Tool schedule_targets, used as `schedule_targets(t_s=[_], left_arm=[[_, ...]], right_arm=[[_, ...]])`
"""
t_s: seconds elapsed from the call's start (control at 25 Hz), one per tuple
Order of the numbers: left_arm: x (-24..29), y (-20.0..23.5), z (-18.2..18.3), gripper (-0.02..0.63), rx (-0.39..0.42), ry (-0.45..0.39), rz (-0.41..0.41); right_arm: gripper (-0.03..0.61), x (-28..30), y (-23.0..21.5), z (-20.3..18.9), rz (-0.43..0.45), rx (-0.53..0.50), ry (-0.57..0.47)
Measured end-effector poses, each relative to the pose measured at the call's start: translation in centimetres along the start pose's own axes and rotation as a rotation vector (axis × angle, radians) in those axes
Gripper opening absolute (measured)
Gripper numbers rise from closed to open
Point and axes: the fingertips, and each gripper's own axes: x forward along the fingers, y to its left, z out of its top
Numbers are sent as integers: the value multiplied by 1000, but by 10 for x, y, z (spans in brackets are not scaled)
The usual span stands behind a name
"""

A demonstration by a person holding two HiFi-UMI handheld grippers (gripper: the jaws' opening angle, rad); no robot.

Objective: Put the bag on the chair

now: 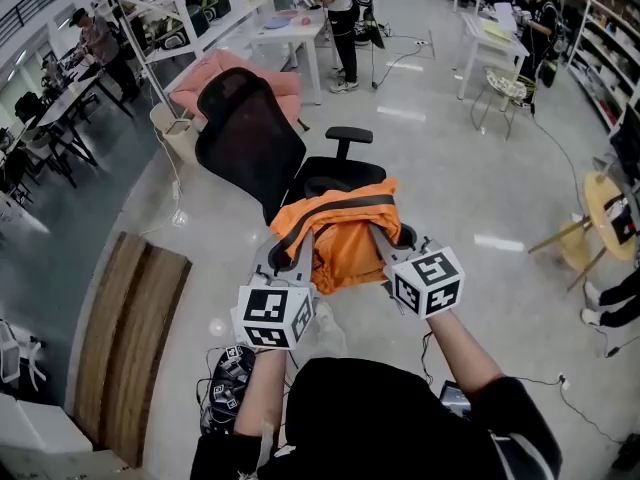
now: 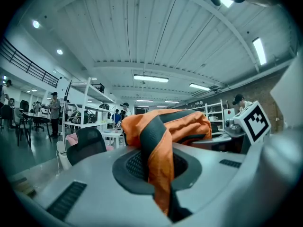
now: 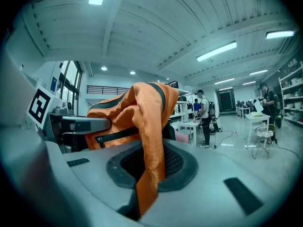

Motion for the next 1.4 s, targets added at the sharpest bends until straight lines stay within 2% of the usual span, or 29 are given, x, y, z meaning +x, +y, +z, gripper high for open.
schedule_targets(t_s=[0.36,0.96,1.4], left_arm=[[51,37,-13,25,-12,17,14],[165,157,1,25,-53,57,12],[218,244,3,25,-76,73,0]], right_arm=[[29,58,-29,-8,10,14,17],[29,210,-75,18,9,51,70],[29,310,-82,28,13,74,98]])
